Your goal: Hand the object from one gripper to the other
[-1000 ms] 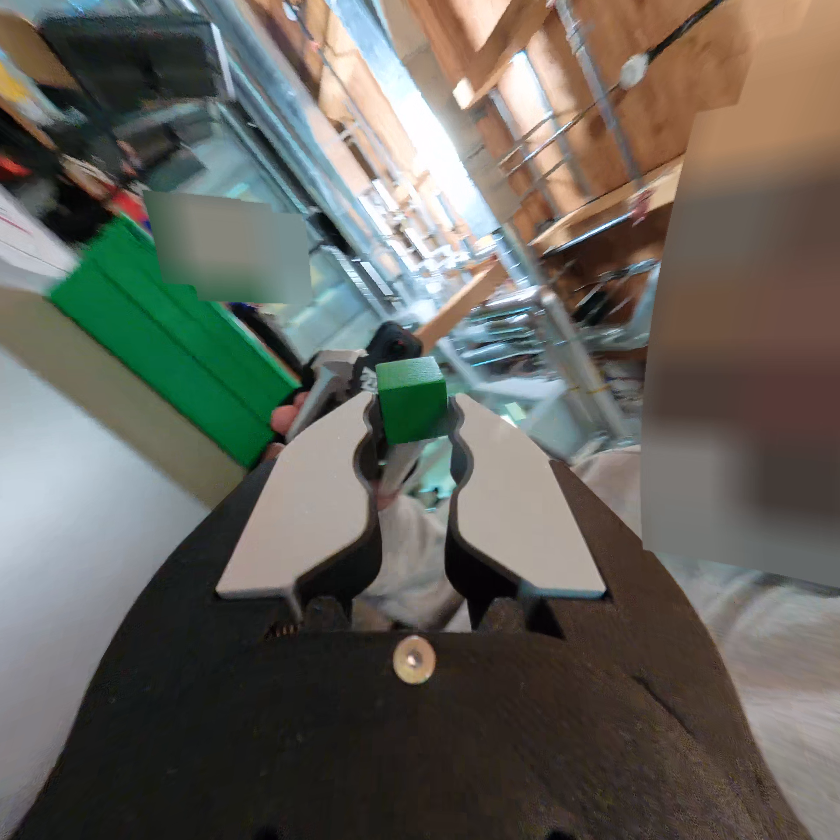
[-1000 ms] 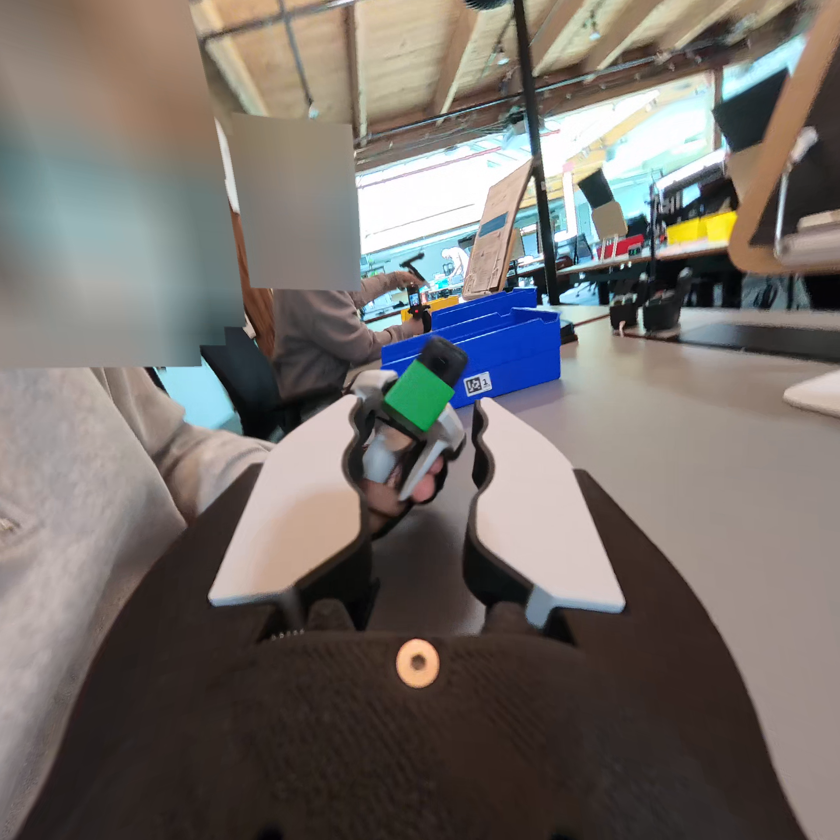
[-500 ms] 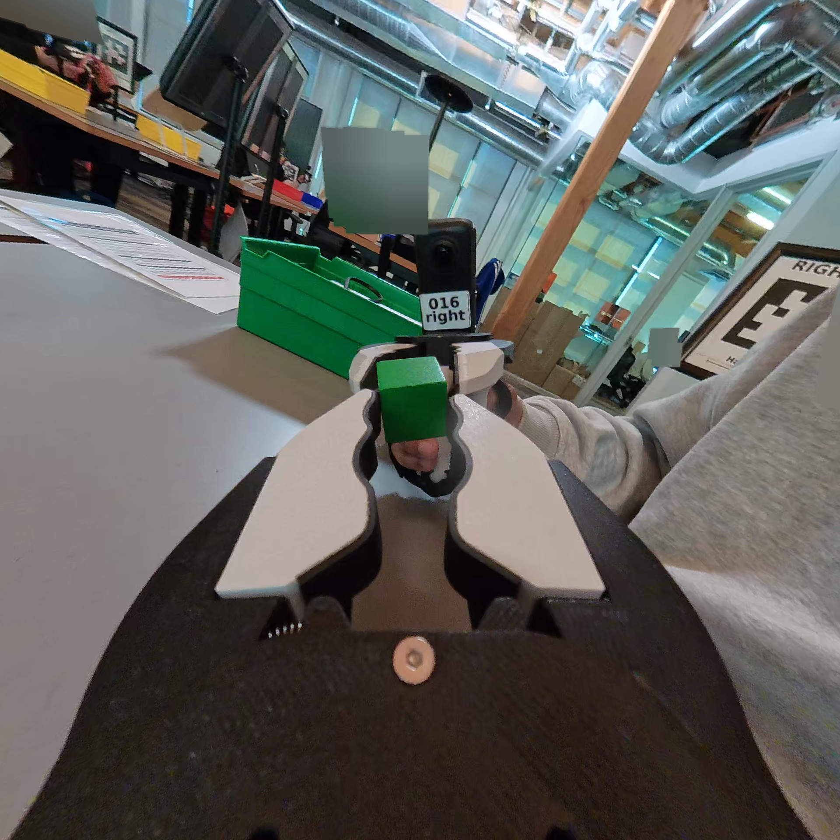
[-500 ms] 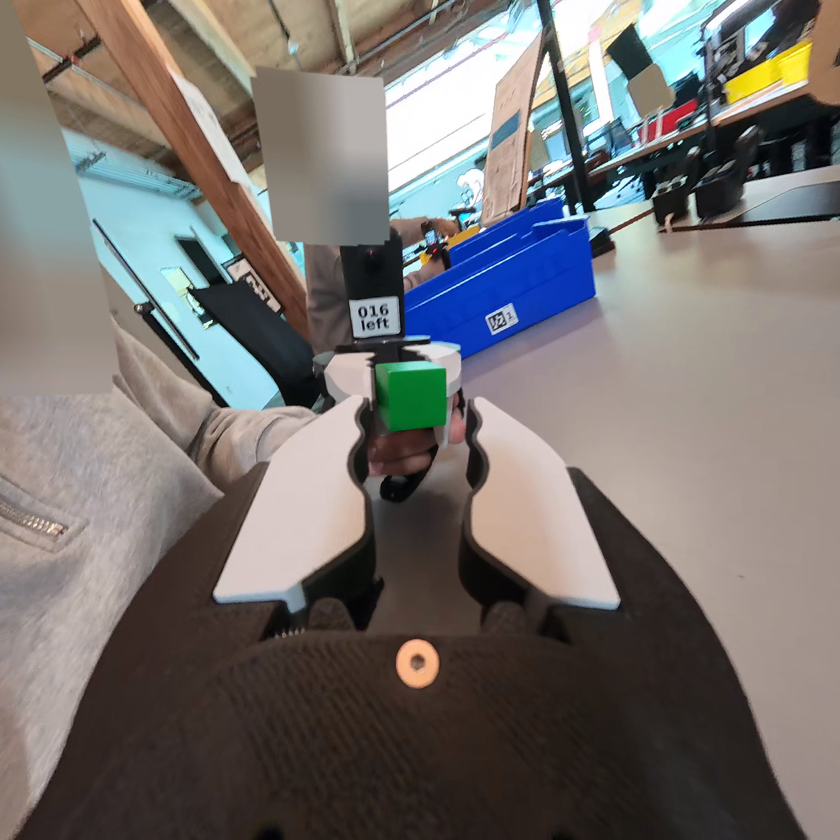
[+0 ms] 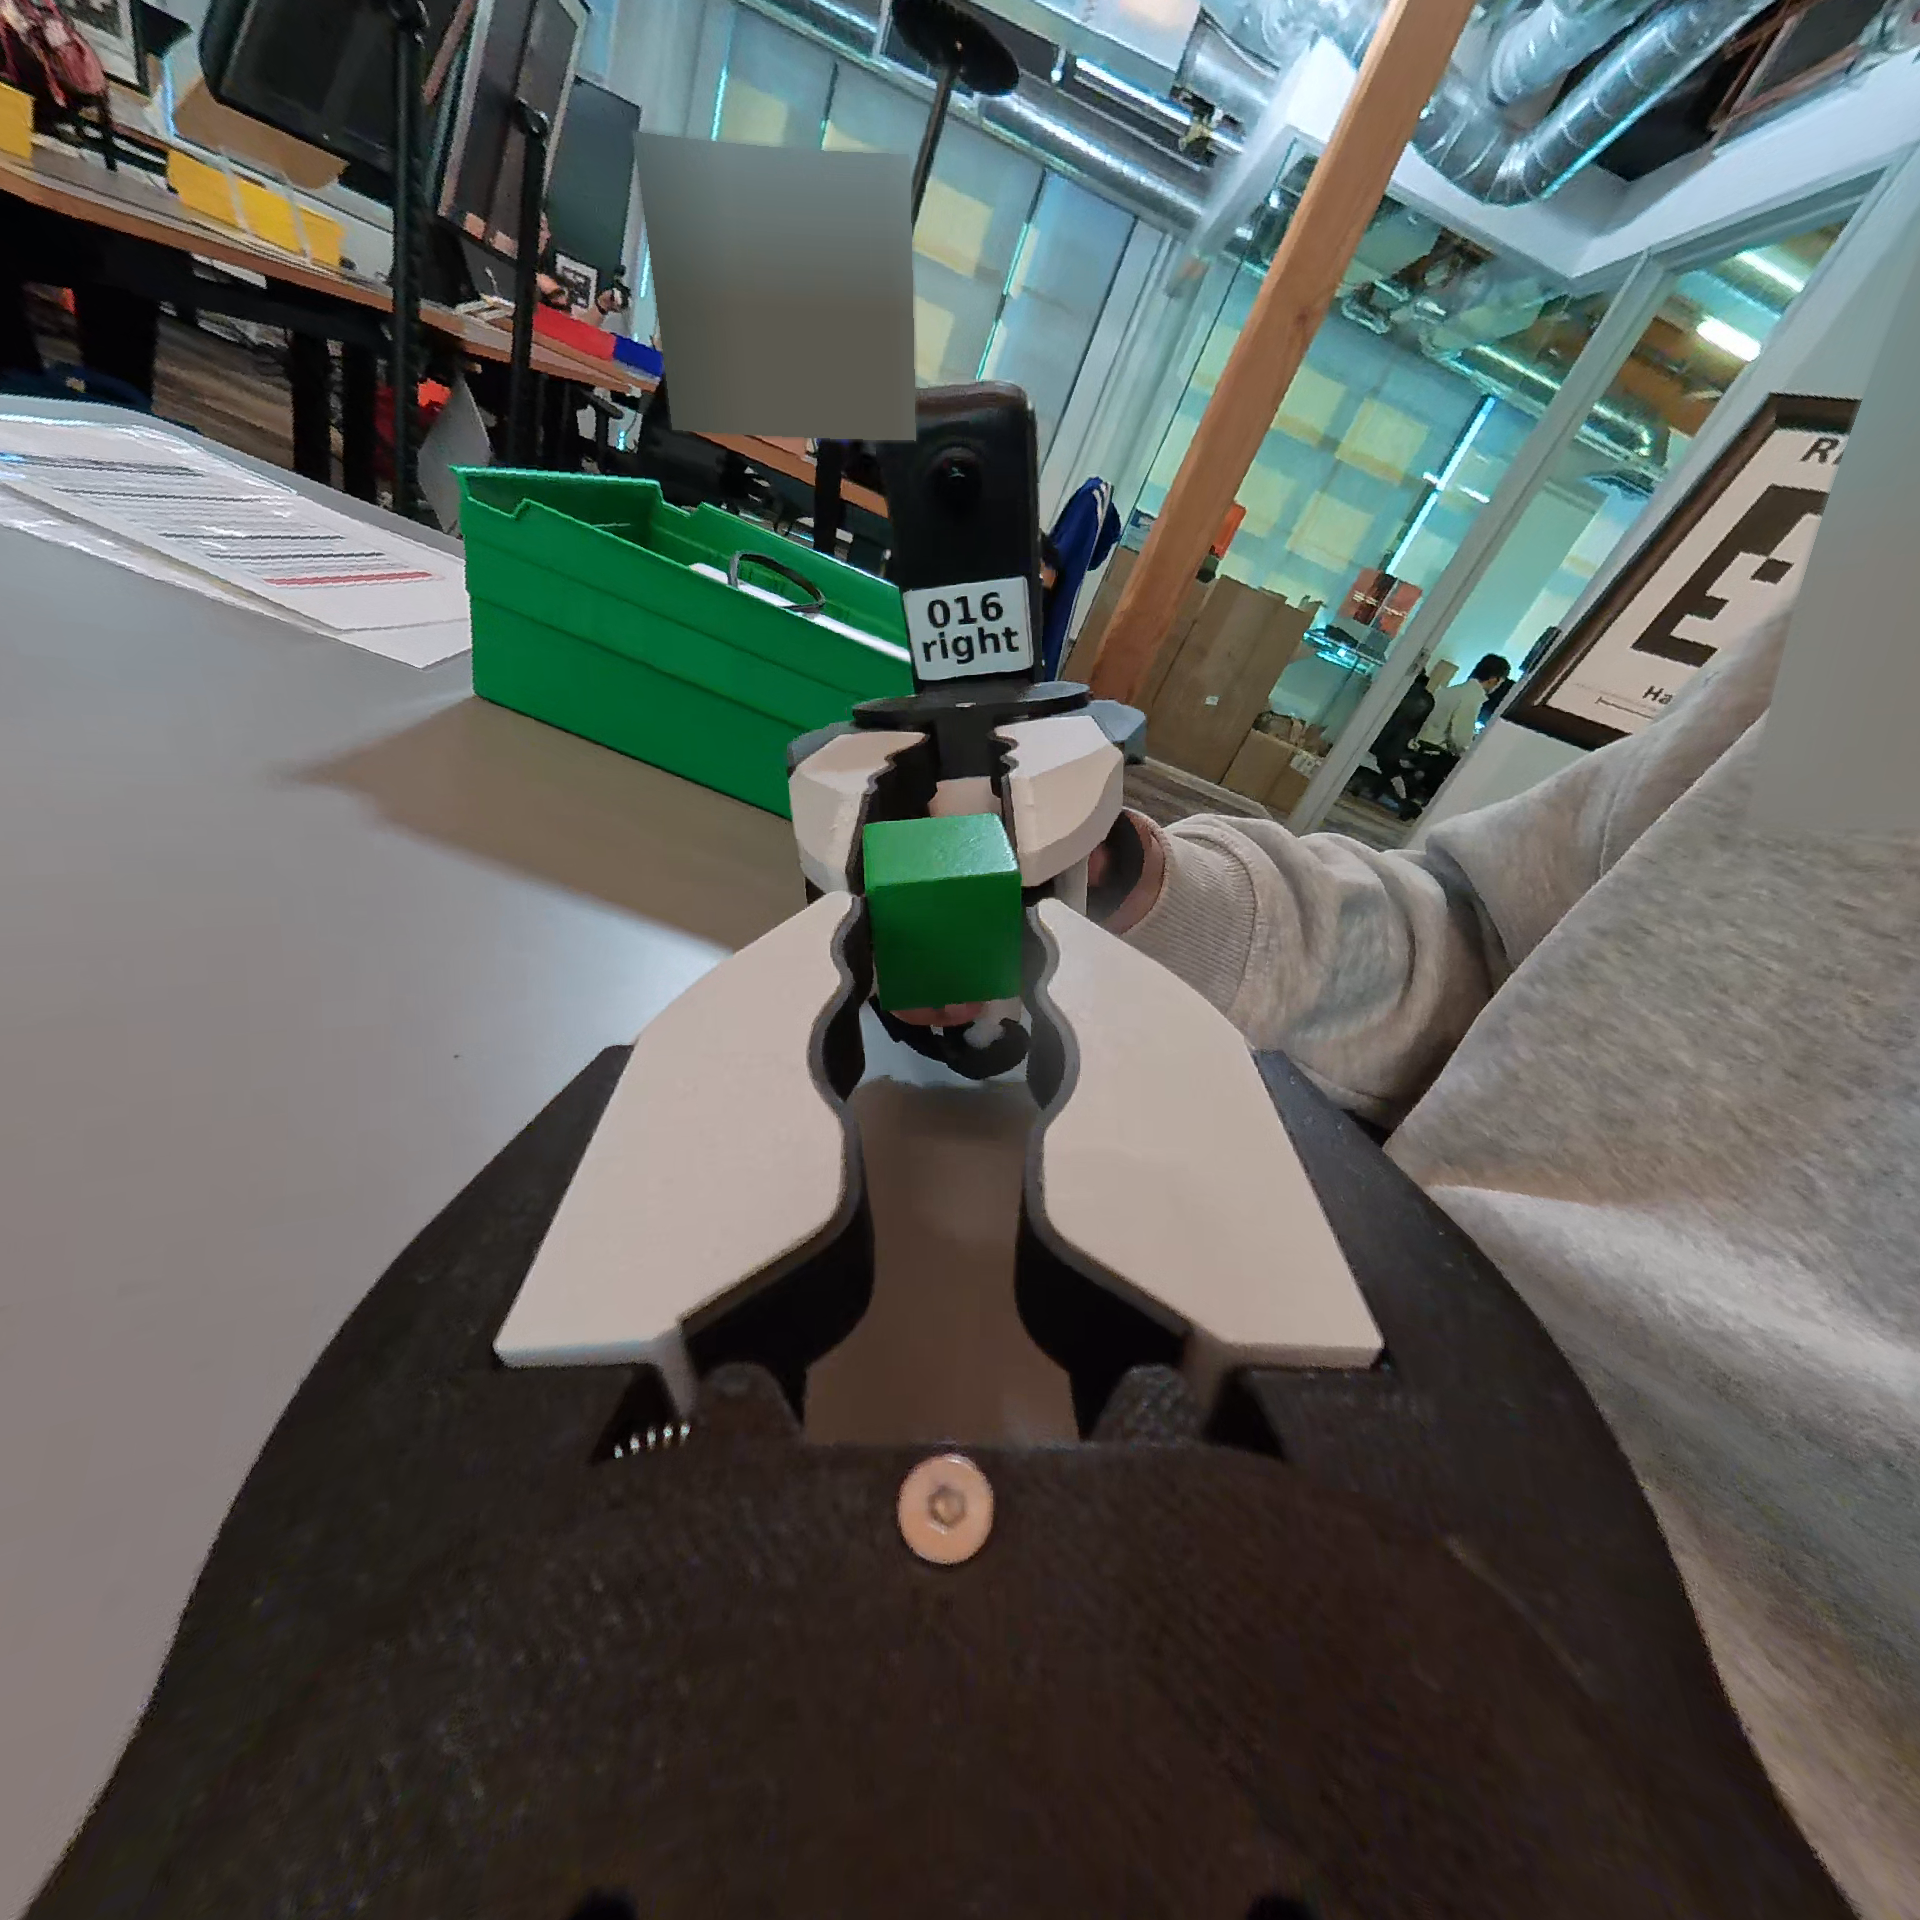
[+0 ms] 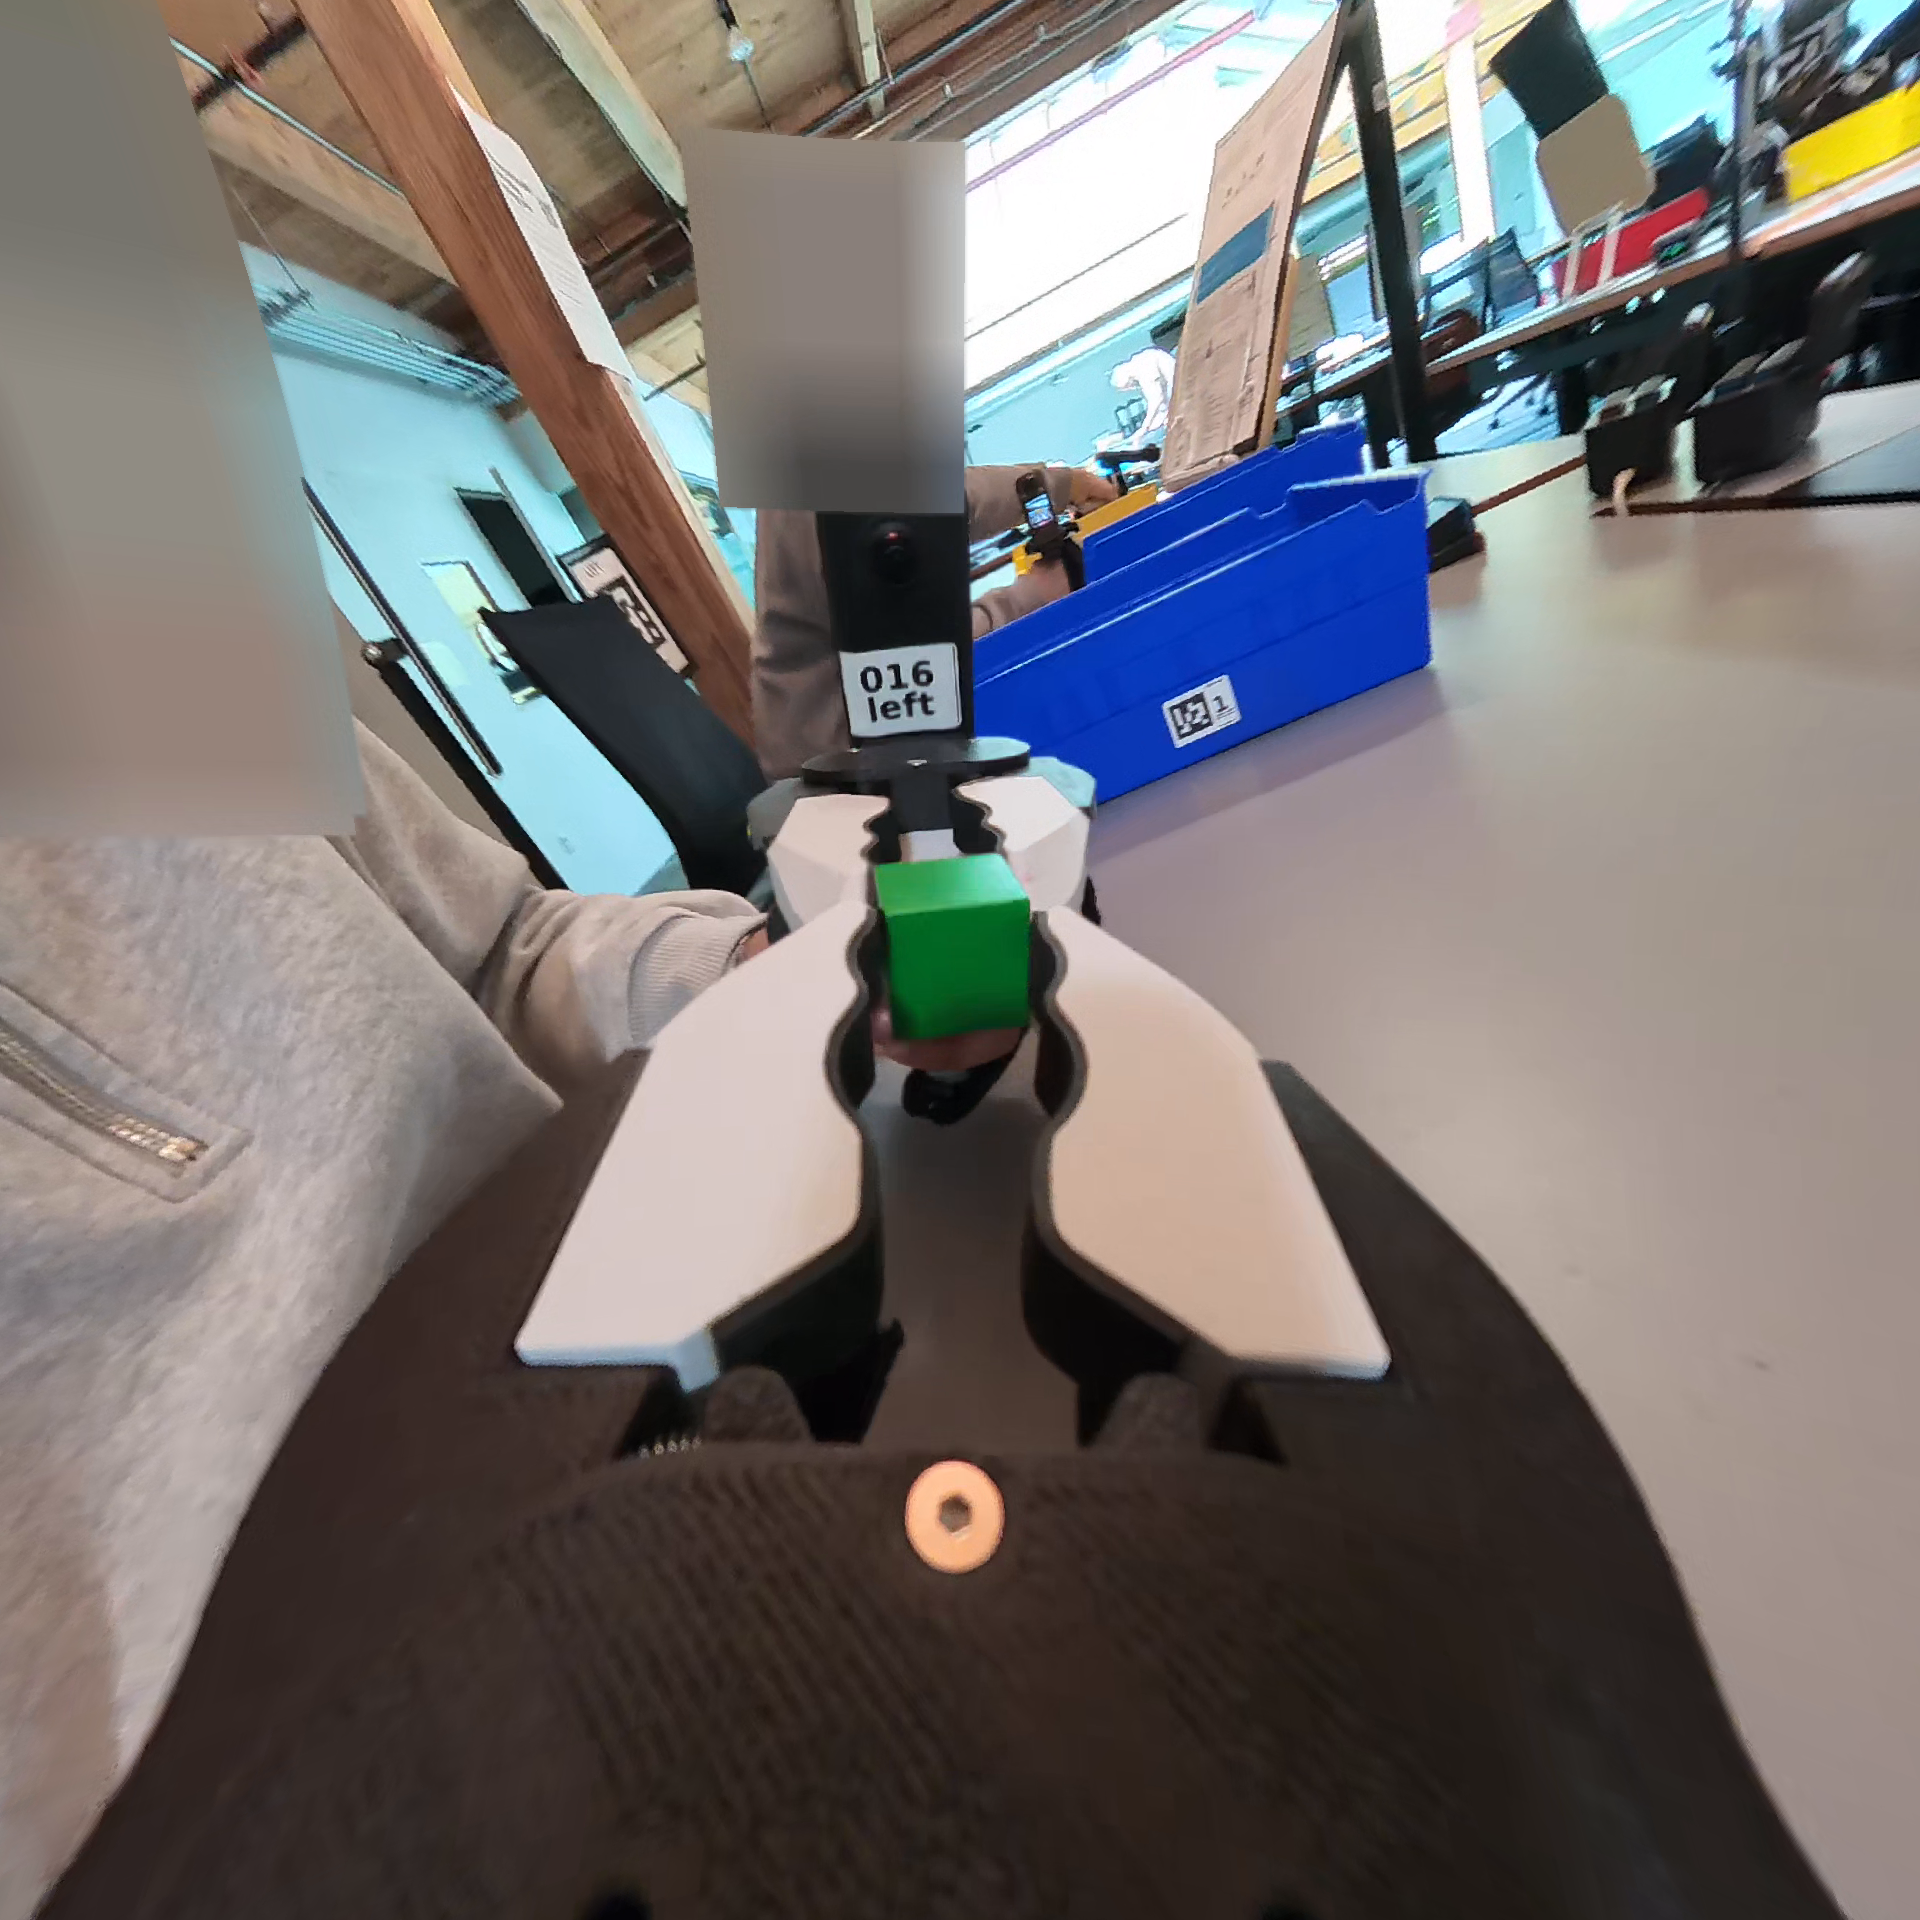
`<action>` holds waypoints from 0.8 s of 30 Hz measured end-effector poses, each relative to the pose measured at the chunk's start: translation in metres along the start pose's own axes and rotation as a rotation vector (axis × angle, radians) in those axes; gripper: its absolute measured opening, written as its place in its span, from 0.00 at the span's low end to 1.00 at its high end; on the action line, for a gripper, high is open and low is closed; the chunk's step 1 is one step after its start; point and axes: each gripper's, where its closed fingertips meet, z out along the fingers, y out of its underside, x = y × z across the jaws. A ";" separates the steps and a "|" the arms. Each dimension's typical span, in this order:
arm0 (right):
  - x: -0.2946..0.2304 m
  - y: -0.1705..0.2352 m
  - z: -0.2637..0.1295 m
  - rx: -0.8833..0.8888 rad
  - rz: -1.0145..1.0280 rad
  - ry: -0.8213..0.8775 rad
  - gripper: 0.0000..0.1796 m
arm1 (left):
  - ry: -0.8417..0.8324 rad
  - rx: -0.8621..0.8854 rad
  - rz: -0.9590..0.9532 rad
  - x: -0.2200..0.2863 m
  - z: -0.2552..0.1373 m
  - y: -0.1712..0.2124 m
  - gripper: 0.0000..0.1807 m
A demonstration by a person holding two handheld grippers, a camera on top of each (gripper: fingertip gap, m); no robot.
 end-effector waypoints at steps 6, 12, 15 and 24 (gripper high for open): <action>0.005 -0.006 -0.004 0.029 0.006 0.031 0.15 | -0.035 0.124 -0.061 -0.010 -0.006 -0.015 0.24; 0.006 -0.015 -0.010 0.088 0.038 0.028 0.15 | 0.018 0.228 -0.220 -0.015 -0.015 -0.025 0.25; 0.005 -0.016 -0.009 0.087 0.012 0.036 0.15 | 0.056 0.267 -0.302 -0.017 -0.018 -0.028 0.24; 0.001 -0.016 -0.006 0.005 -0.657 0.226 0.15 | 0.290 0.239 -0.785 -0.018 -0.011 -0.012 0.28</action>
